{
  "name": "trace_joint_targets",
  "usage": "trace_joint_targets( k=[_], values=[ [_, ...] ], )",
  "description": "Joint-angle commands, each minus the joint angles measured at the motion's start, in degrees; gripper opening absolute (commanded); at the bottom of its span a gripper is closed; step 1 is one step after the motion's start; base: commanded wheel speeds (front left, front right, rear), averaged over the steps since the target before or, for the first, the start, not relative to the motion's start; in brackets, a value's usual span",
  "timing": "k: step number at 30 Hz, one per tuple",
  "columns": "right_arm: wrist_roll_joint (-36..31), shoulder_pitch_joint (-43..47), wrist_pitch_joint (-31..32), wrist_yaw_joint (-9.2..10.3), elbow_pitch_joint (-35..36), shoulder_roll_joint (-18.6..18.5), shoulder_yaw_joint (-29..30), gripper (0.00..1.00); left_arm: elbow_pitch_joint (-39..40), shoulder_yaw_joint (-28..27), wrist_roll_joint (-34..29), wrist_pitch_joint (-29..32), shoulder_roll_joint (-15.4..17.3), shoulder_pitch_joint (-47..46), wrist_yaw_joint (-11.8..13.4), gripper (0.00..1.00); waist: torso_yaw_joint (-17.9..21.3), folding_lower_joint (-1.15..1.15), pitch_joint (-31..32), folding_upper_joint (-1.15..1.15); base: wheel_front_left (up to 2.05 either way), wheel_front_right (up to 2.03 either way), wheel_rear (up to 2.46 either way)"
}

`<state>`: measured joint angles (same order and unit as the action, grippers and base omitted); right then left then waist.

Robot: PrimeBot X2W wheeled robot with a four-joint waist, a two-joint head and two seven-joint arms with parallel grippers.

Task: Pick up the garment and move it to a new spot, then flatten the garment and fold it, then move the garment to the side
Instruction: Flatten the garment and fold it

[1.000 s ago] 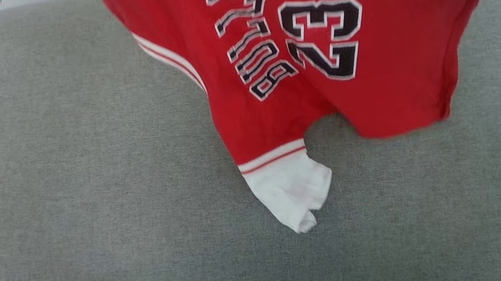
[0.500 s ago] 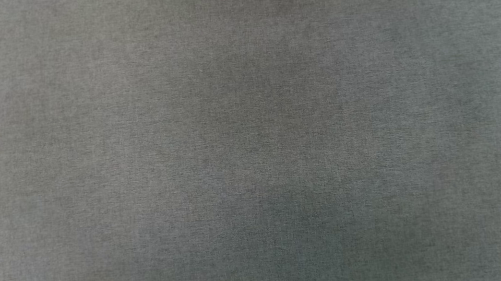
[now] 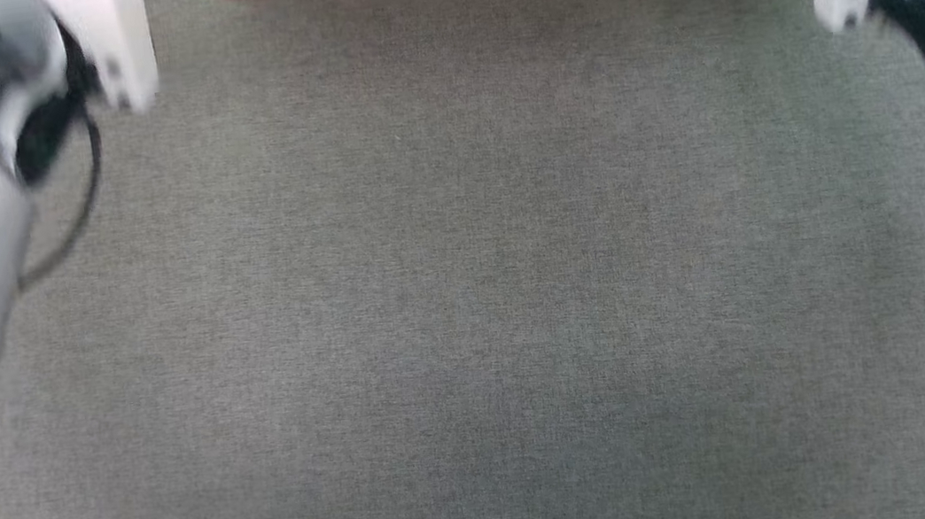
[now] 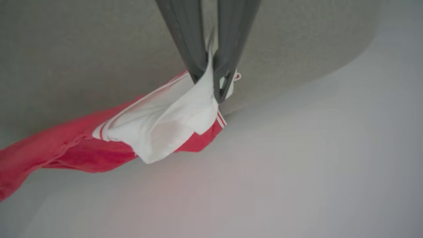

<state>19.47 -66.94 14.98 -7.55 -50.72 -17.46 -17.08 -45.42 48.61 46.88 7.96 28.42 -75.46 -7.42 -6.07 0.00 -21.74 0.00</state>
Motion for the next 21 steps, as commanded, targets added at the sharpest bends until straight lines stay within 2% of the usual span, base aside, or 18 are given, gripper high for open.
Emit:
trace_joint_targets(
  k=[1,4,7,10,14,21],
  values=[
    [2.91,3.48,2.20,0.11,1.72,-1.10,-1.86,0.00,3.12,1.46,4.02,4.16,2.31,4.02,0.02,0.00,-0.39,0.00,0.68,0.00,0.00,0.00,0.00],
    [7.52,8.56,5.90,0.08,5.36,-3.04,-4.28,0.00,7.05,2.79,9.61,10.32,4.78,10.00,0.00,0.00,-0.45,0.00,1.49,0.00,0.00,0.00,0.00],
    [9.98,12.02,8.09,0.08,8.53,-4.67,-5.53,0.00,10.00,3.20,11.55,12.95,6.54,13.60,0.06,0.00,-0.43,0.00,2.05,0.00,0.00,0.00,0.00],
    [13.19,17.00,11.37,0.08,14.14,-7.26,-6.76,0.00,15.75,3.61,13.93,15.67,9.13,19.33,2.04,0.00,-0.36,0.00,2.74,0.00,0.00,0.00,0.00],
    [16.23,23.74,15.97,0.08,21.97,-10.96,-7.71,0.00,24.96,4.02,17.13,18.78,12.82,27.44,7.00,0.00,-0.29,0.00,3.63,0.00,0.00,0.00,0.00],
    [20.26,35.52,23.52,0.08,34.31,-16.04,-5.95,0.00,43.76,5.33,21.05,22.18,19.42,39.94,18.21,0.00,-0.40,0.00,4.46,0.00,0.00,0.00,0.00]
  ],
)
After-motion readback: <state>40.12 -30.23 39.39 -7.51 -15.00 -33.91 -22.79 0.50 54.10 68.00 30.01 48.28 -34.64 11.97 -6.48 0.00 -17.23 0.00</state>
